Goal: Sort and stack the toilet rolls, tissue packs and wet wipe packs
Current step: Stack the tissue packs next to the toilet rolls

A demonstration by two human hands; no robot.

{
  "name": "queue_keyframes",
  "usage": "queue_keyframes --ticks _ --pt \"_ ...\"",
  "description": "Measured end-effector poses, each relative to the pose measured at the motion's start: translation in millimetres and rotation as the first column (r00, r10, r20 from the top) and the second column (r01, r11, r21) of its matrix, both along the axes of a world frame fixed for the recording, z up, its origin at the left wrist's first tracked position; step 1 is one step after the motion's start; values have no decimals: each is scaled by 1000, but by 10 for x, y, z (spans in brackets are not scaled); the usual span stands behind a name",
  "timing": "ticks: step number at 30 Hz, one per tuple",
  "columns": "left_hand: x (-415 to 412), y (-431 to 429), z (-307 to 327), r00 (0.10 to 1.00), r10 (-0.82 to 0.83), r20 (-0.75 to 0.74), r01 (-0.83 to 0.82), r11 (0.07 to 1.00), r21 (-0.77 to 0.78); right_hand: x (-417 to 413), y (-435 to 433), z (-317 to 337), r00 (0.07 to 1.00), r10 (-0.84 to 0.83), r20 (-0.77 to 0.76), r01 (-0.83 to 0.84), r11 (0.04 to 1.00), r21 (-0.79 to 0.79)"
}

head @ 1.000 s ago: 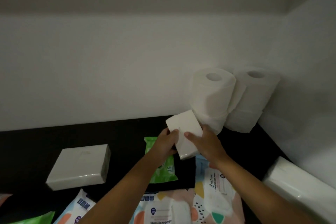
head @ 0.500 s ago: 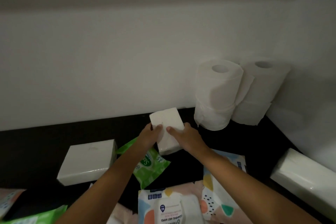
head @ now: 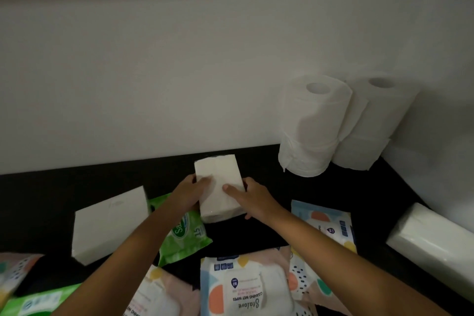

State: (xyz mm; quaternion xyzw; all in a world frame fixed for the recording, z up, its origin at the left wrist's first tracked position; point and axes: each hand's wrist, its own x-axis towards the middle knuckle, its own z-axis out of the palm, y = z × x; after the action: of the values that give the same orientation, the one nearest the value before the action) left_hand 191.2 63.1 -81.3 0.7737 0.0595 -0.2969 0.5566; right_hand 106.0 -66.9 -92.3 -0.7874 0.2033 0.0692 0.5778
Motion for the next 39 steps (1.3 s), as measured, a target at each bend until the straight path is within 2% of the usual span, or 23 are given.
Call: queue_keyframes --ticks 4,10,13,16,19,22,30,35,39 --pt "-50 -35 90 1000 28 -14 -29 994 -103 20 -7 7 998 -53 32 52 998 22" --pt "-147 -316 182 998 57 -1 -54 935 -351 115 -275 71 936 -325 134 318 945 73" --pt "-193 -457 162 998 38 -46 -53 923 -380 112 -430 51 933 -331 140 315 941 123" --pt "-248 -535 128 998 -1 -66 -24 928 -371 5 -556 -21 965 -227 129 212 970 118" --pt "-269 -559 49 993 -113 19 114 941 -319 -103 -639 -86 967 -150 207 144 989 43" --pt "-288 -589 -11 976 -194 104 215 941 -262 -138 -661 -100 948 -149 281 163 986 -27" --pt "-280 -768 -66 972 -99 213 142 970 -198 -105 -660 -77 909 -248 336 285 956 -65" --pt "-261 -571 -17 976 -59 210 93 983 -158 -168 -645 -21 896 -265 357 351 914 -202" --pt "-226 -202 130 937 -71 342 94 994 -50 -209 -525 106 923 -191 334 321 859 -398"
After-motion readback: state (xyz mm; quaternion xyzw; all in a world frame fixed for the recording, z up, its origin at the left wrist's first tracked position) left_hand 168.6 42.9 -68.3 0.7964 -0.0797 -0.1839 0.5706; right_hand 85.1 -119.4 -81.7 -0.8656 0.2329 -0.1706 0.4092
